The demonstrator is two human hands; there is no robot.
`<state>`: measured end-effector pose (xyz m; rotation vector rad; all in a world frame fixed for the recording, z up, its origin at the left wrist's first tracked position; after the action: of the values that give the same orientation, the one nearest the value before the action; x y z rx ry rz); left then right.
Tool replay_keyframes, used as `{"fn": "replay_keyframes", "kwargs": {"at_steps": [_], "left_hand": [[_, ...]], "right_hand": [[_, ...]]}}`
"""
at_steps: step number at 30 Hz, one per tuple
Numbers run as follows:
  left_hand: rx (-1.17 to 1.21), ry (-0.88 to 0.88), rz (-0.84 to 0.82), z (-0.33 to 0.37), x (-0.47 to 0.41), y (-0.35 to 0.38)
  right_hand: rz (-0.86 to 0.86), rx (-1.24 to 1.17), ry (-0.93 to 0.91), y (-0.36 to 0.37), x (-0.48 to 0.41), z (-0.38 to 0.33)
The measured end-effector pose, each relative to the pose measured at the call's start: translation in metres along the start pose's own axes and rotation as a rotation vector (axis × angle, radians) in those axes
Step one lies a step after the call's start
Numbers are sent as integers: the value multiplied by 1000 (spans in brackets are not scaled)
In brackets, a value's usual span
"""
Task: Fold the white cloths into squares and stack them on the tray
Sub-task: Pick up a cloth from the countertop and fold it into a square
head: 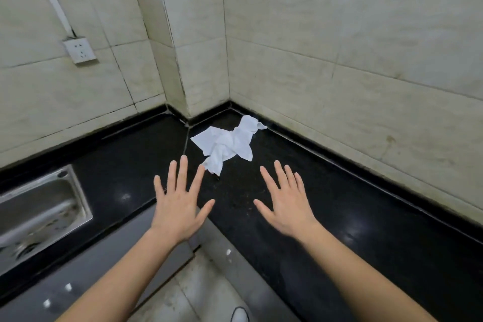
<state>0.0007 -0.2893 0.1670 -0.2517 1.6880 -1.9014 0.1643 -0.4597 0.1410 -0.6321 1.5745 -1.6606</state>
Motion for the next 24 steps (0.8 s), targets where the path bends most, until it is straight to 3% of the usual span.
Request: {"fn": "replay_keyframes", "kwargs": {"at_steps": [5, 12, 24], "left_hand": [[-21, -68, -139, -48, -86, 39], [-25, -30, -195, -82, -190, 68], [17, 201, -498, -114, -334, 190]], "right_hand": [[-89, -27, 36, 39, -83, 1], [-185, -66, 84, 67, -186, 8], [-375, -139, 213, 151, -288, -6]]}}
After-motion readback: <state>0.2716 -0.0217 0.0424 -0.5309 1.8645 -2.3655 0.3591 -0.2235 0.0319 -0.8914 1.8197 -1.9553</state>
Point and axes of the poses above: each hand's wrist, its own x-axis away from the middle knuckle, its own y-axis out of the palm, z = x × y, the point moved 9 cm from there along -x, towards the middle knuckle, and after that the axes turned 13 degrees about x, right-handed, at the moved point
